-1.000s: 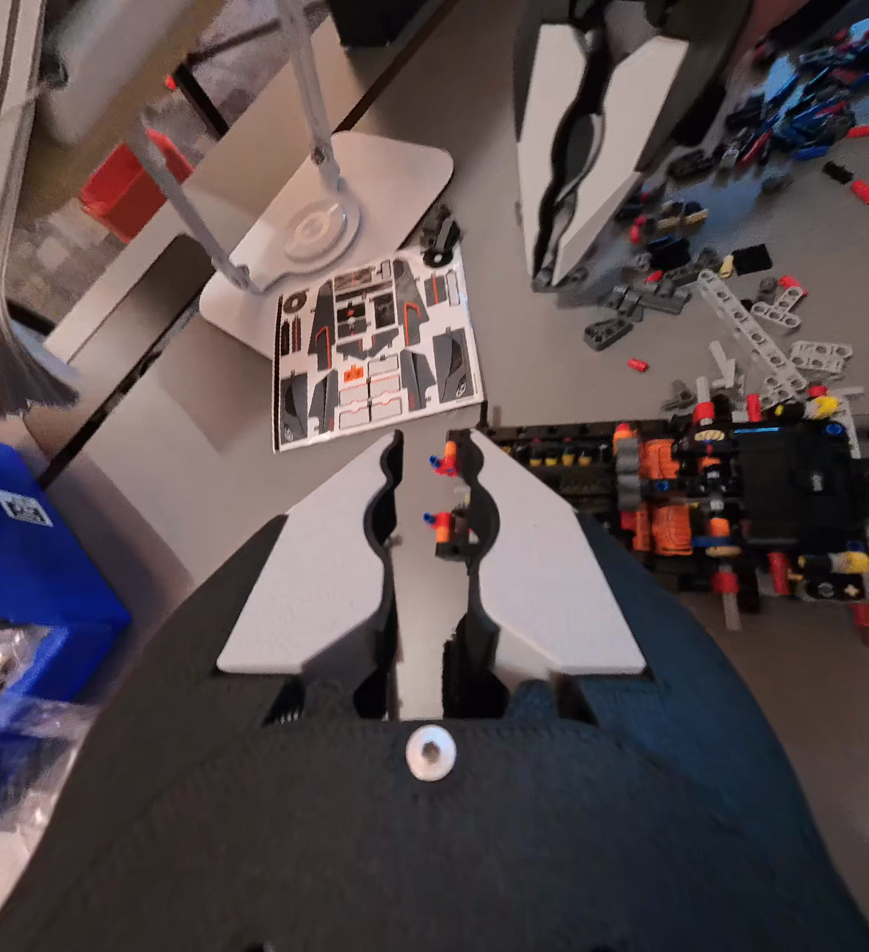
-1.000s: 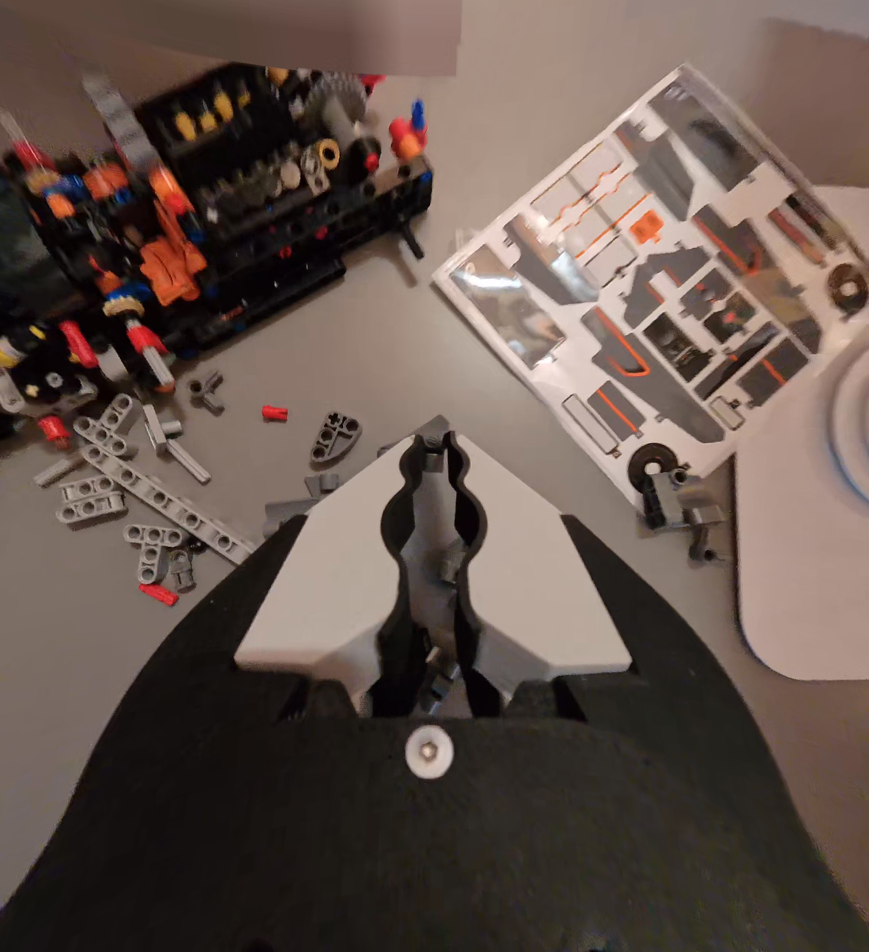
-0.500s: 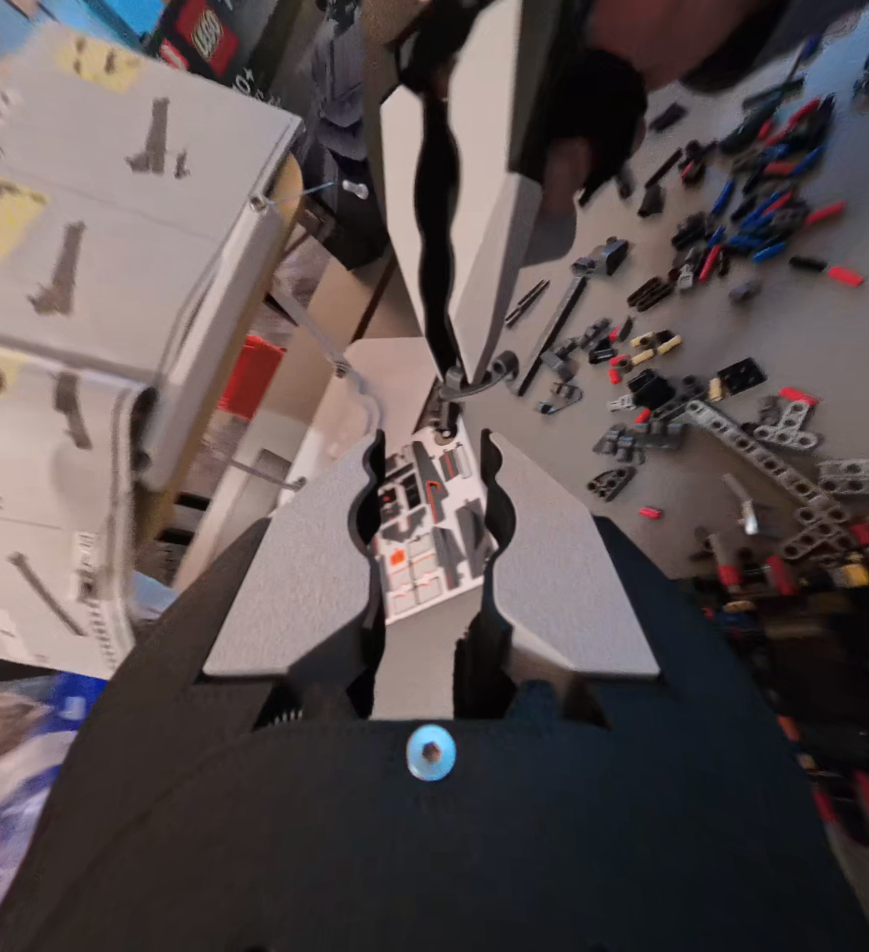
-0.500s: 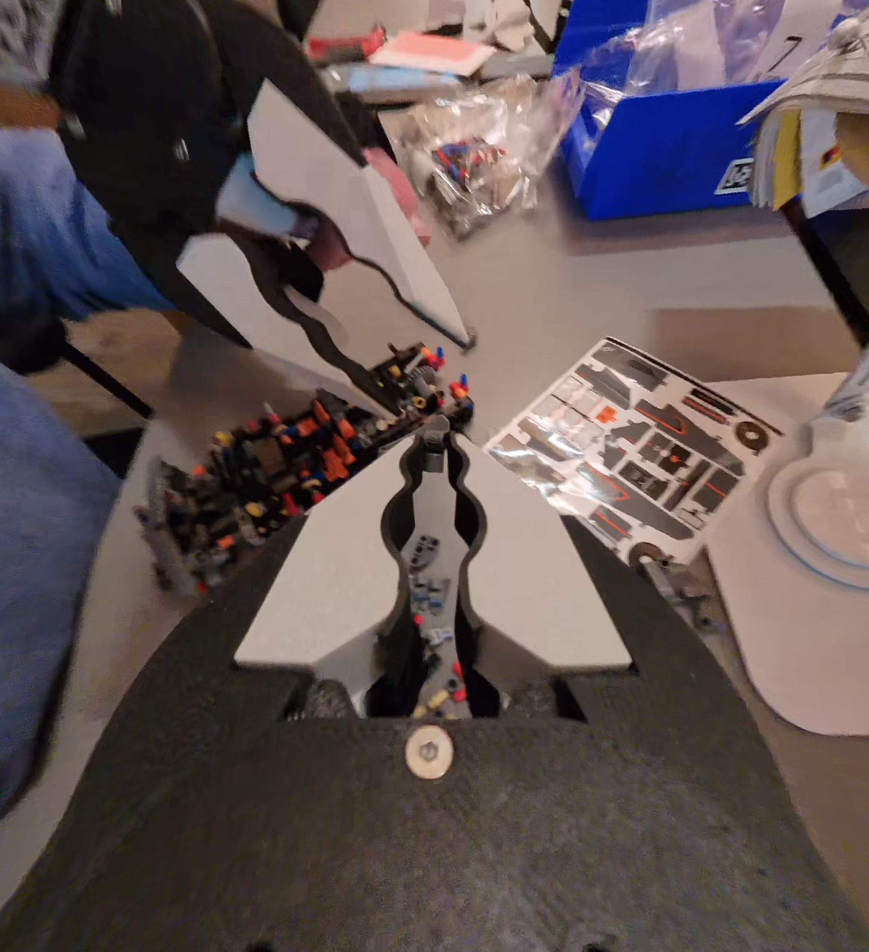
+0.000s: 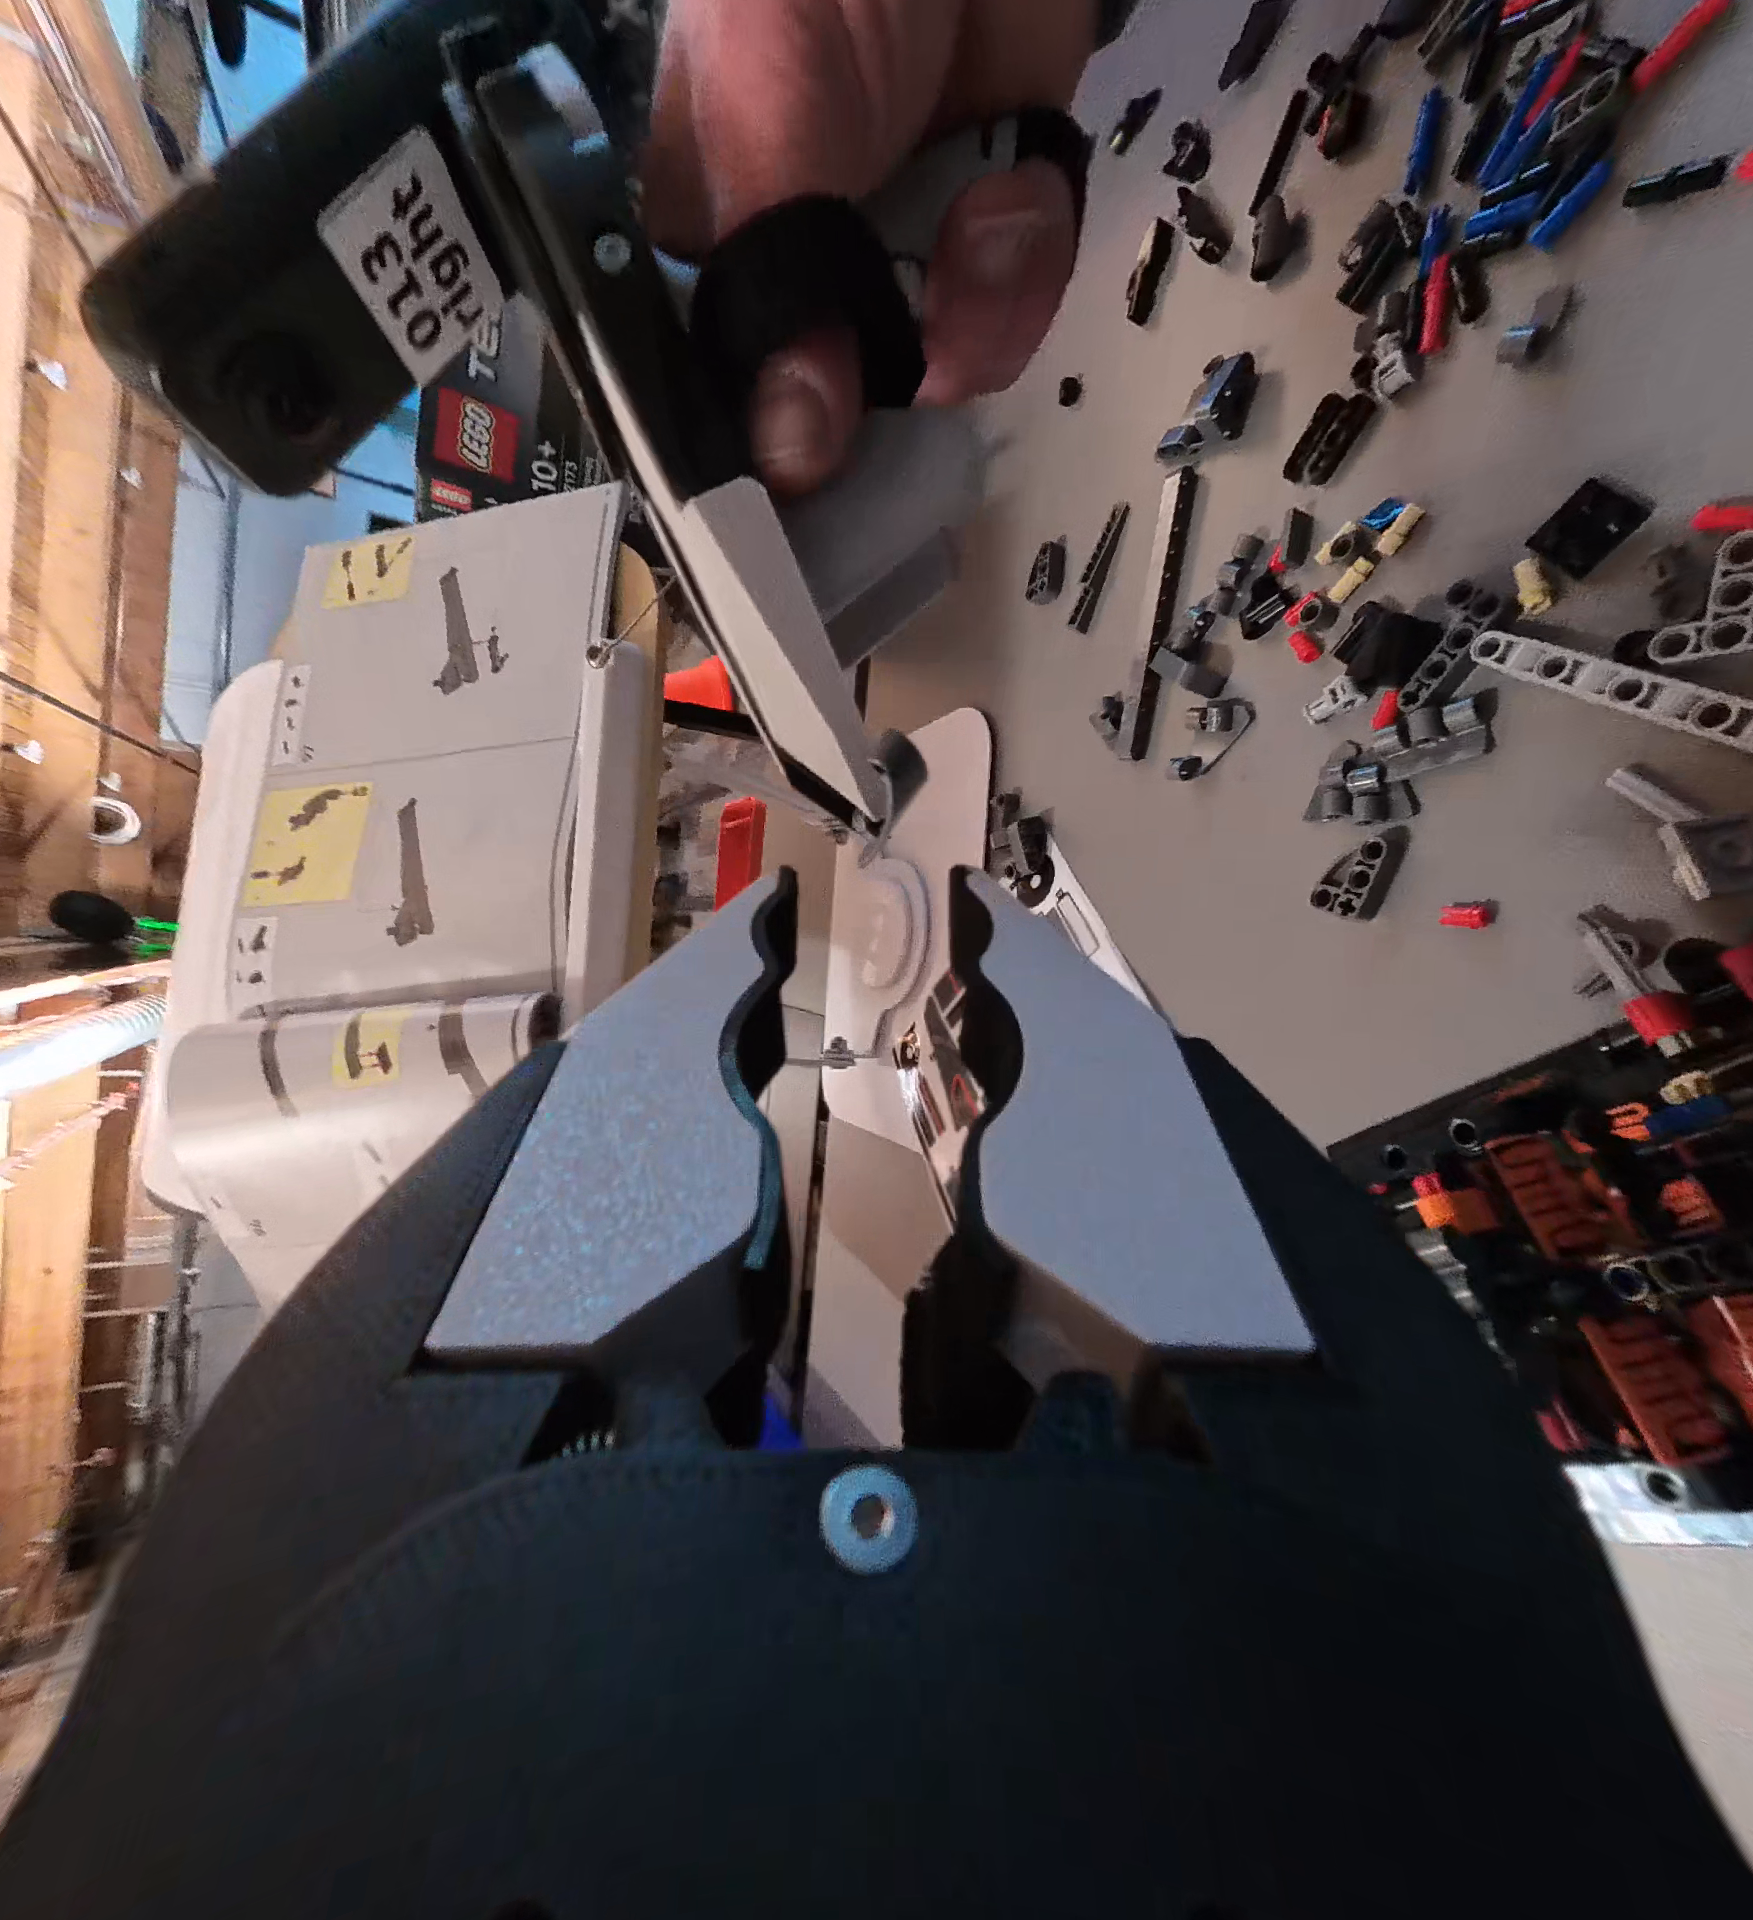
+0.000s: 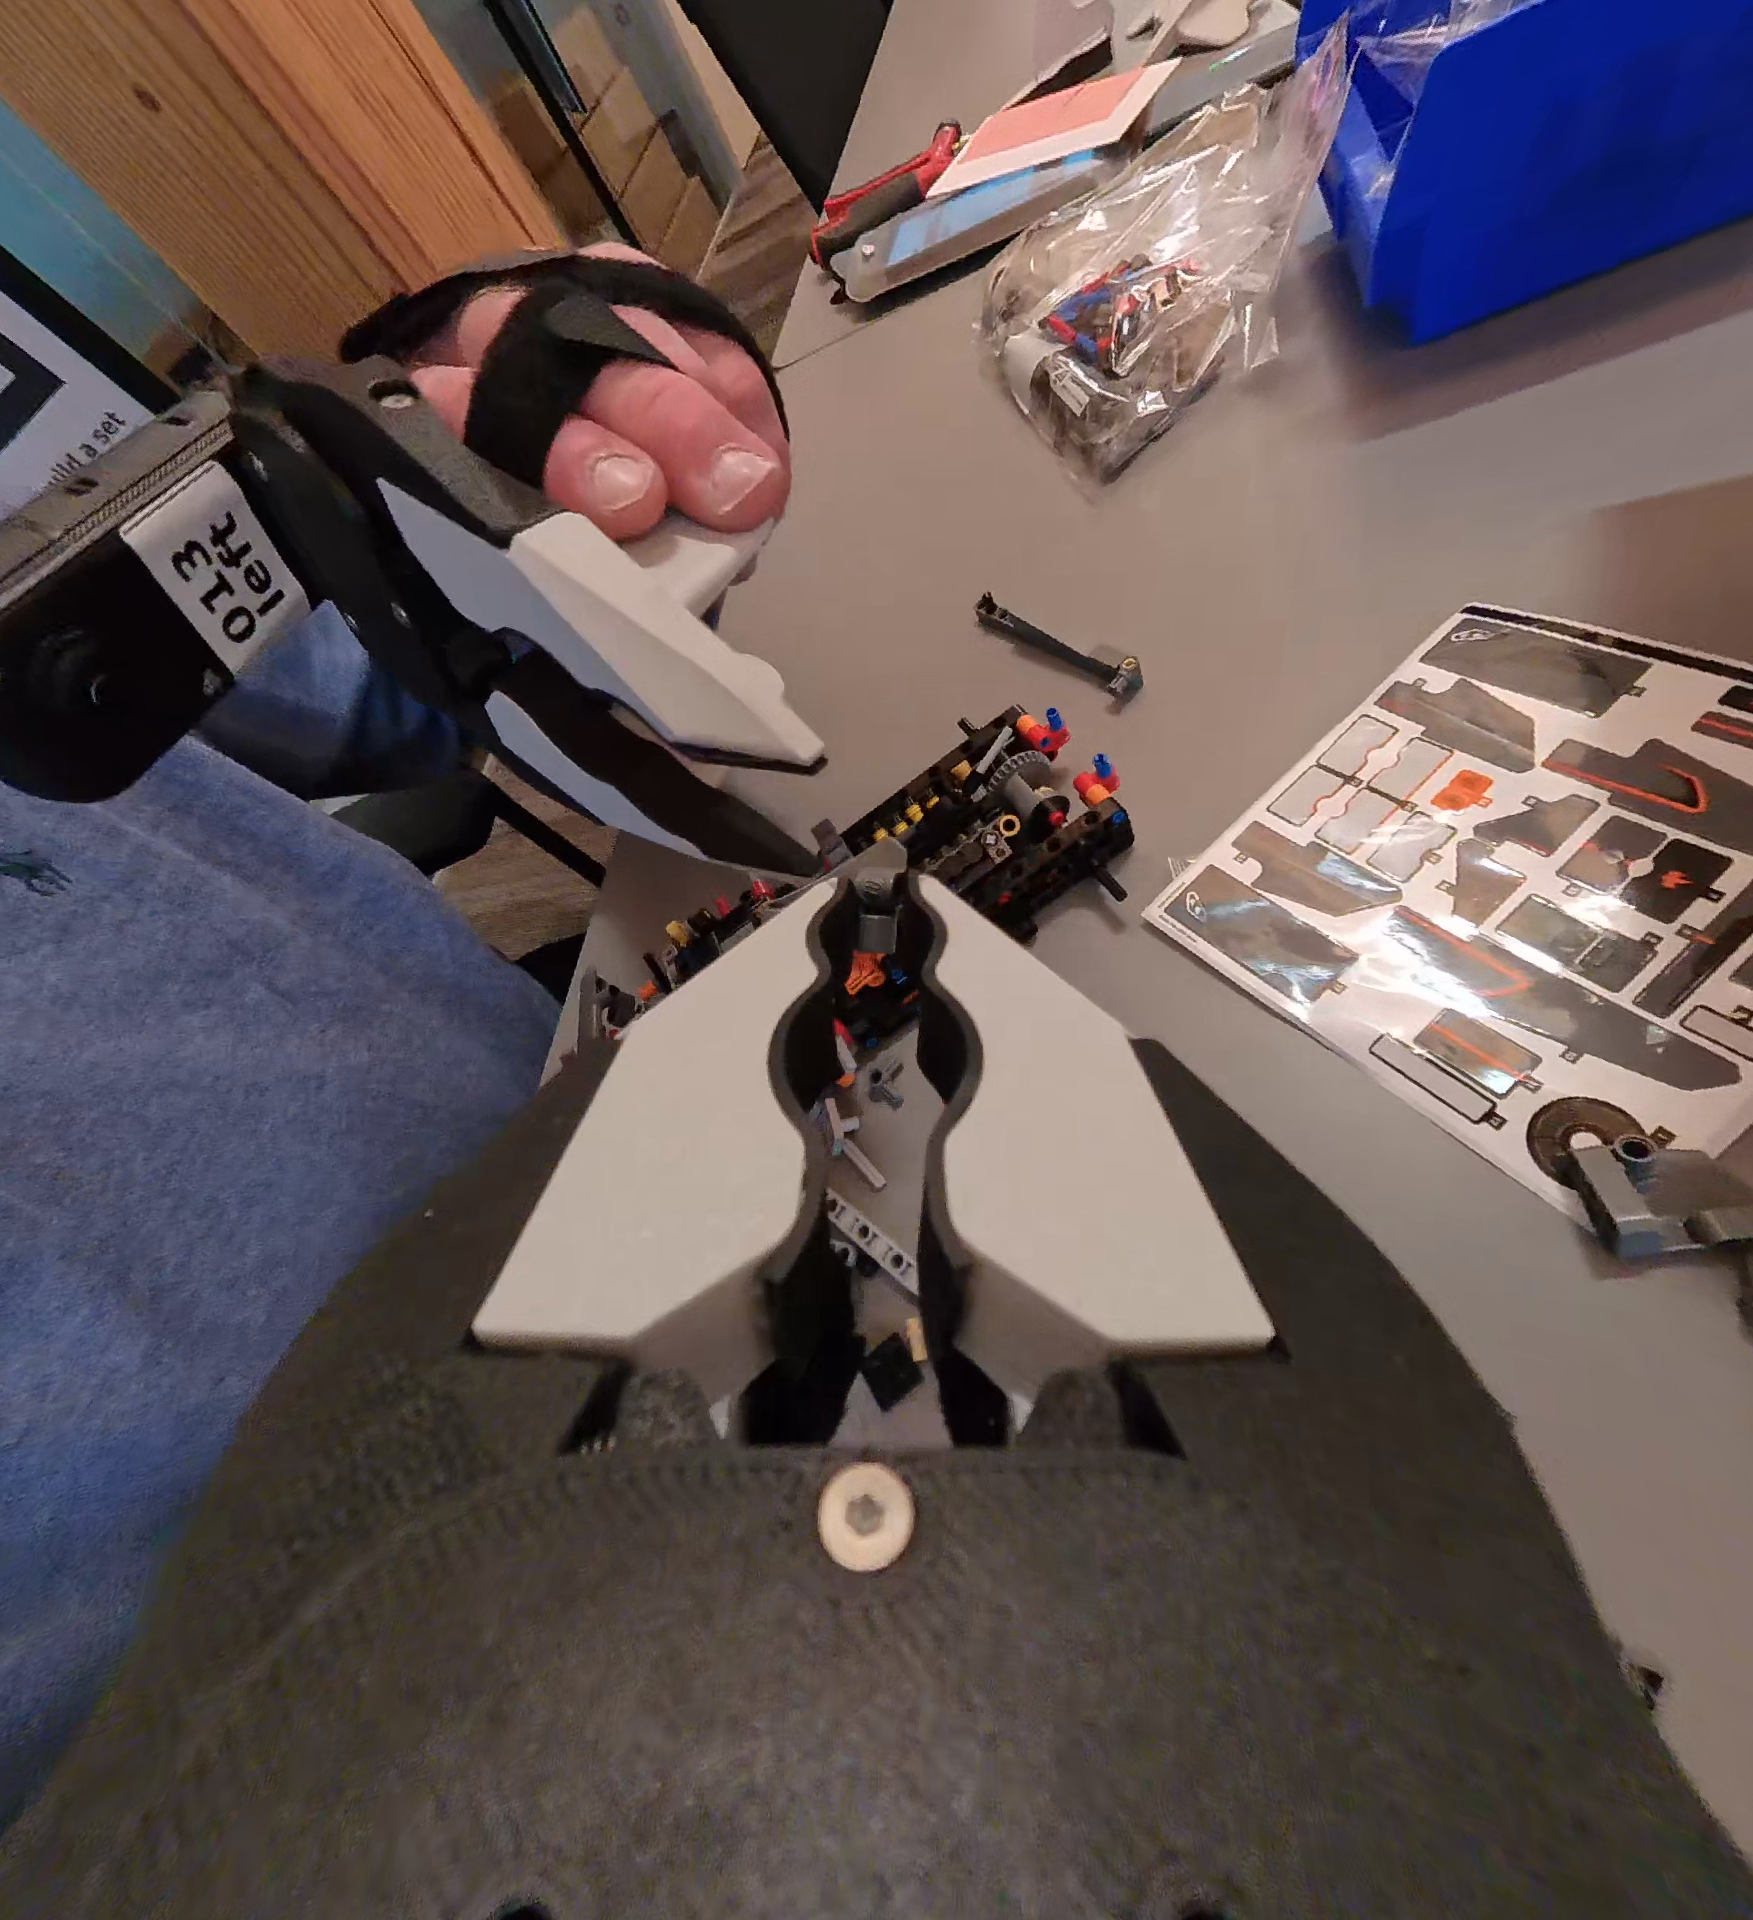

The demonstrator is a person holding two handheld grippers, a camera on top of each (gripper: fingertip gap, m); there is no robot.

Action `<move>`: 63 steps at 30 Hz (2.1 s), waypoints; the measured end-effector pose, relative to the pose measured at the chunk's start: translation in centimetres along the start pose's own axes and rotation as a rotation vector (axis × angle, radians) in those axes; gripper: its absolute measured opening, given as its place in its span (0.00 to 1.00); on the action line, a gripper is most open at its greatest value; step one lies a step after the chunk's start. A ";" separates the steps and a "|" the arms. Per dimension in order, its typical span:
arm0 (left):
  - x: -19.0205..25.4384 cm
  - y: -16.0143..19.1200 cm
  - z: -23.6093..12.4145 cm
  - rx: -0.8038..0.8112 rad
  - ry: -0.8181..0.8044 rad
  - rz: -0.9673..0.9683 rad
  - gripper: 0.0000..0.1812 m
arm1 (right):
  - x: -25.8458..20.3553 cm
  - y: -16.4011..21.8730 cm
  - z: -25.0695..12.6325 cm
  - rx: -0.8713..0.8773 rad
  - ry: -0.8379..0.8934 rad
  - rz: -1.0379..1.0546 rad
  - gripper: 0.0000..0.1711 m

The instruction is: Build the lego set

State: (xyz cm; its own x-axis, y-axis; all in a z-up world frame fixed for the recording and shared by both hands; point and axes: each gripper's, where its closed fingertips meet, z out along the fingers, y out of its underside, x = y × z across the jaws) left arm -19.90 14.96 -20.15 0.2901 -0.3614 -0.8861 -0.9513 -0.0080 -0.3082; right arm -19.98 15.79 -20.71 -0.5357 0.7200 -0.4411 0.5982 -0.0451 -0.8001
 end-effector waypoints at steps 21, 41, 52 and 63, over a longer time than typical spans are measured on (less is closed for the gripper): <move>1.5 -1.6 1.5 -0.063 -0.002 0.193 0.04 | 0.4 0.8 0.9 -0.039 -0.013 0.129 0.03; -4.2 -2.1 -0.3 0.464 0.234 -0.910 0.02 | -0.5 -3.1 -2.5 0.175 0.294 -0.348 0.10; -4.2 -2.9 -0.6 0.515 0.345 -0.952 0.02 | -2.3 -2.3 -1.5 0.116 0.218 -0.416 0.09; -5.0 -2.2 -1.1 0.504 0.325 -0.985 0.05 | -2.6 -2.9 -0.8 0.183 0.128 -0.303 0.03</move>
State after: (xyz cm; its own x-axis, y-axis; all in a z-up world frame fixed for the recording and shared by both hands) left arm -19.32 15.76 -14.70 0.7736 -0.6292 -0.0755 -0.1557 -0.0733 -0.9851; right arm -19.86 14.60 -16.96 -0.5866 0.7997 -0.1280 0.3012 0.0687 -0.9511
